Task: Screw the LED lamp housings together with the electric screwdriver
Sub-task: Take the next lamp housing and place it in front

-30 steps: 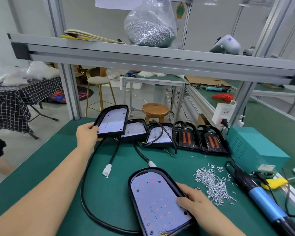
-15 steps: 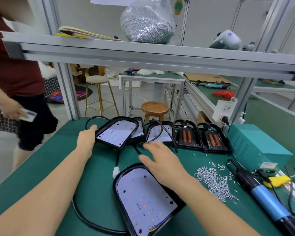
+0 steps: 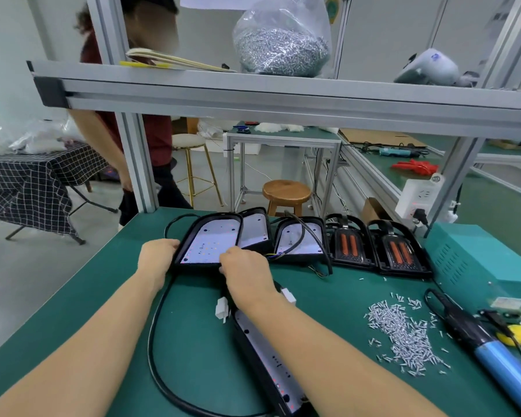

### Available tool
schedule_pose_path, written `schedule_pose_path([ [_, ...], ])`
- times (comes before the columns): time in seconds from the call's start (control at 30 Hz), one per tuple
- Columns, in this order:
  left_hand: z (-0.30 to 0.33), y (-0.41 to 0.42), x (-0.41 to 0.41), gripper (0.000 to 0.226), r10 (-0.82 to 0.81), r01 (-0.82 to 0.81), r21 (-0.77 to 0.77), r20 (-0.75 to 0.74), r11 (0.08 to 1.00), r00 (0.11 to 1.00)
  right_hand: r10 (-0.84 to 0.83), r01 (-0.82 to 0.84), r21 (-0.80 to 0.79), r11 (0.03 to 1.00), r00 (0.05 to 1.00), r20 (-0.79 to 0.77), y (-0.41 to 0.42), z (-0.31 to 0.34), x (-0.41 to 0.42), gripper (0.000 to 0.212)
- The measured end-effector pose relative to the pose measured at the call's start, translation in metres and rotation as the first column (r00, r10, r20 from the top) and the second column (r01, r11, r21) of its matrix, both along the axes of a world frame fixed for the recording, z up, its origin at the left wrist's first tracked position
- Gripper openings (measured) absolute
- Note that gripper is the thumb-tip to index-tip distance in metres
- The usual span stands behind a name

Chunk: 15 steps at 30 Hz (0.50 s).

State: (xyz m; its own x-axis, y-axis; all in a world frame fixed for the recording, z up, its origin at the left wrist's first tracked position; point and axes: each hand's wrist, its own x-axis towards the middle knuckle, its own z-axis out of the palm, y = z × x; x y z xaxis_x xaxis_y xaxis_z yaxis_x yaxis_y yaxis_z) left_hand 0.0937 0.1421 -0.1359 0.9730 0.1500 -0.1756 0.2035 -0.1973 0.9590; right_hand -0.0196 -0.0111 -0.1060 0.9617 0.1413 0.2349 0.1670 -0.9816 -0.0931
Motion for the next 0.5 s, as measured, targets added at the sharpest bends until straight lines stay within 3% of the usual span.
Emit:
schedule_pose_path([
  [0.07,-0.004,0.003,-0.006,0.032,-0.030,0.014,0.157,0.102,0.987,0.994,0.008,-0.008,0.029,1.000,1.000,0.006,-0.003,-0.002,0.000,0.010],
  [0.17,-0.006,0.008,-0.011,0.012,-0.126,0.065,0.375,0.139,0.925,0.982,0.014,-0.016,0.041,0.999,0.999,0.041,-0.014,-0.004,0.000,0.012],
  [0.27,-0.007,0.008,-0.014,0.008,-0.234,0.141,0.635,0.066,0.760,0.970,0.024,-0.033,0.084,0.996,0.993,0.115,-0.023,0.001,0.002,0.017],
  [0.33,-0.004,0.006,-0.019,0.006,-0.201,0.081,0.739,0.075,0.669,0.977,0.013,-0.034,0.132,0.991,0.987,0.158,-0.029,0.007,0.004,0.020],
  [0.4,-0.002,0.007,-0.022,0.010,-0.140,-0.009,0.761,0.131,0.649,0.981,-0.016,-0.003,0.119,0.993,0.987,0.159,-0.034,0.010,0.007,0.022],
  [0.5,0.001,0.018,-0.028,0.013,0.025,-0.188,0.603,0.268,0.775,0.963,-0.069,0.056,0.079,0.995,0.984,0.162,-0.040,0.007,0.012,0.019],
])
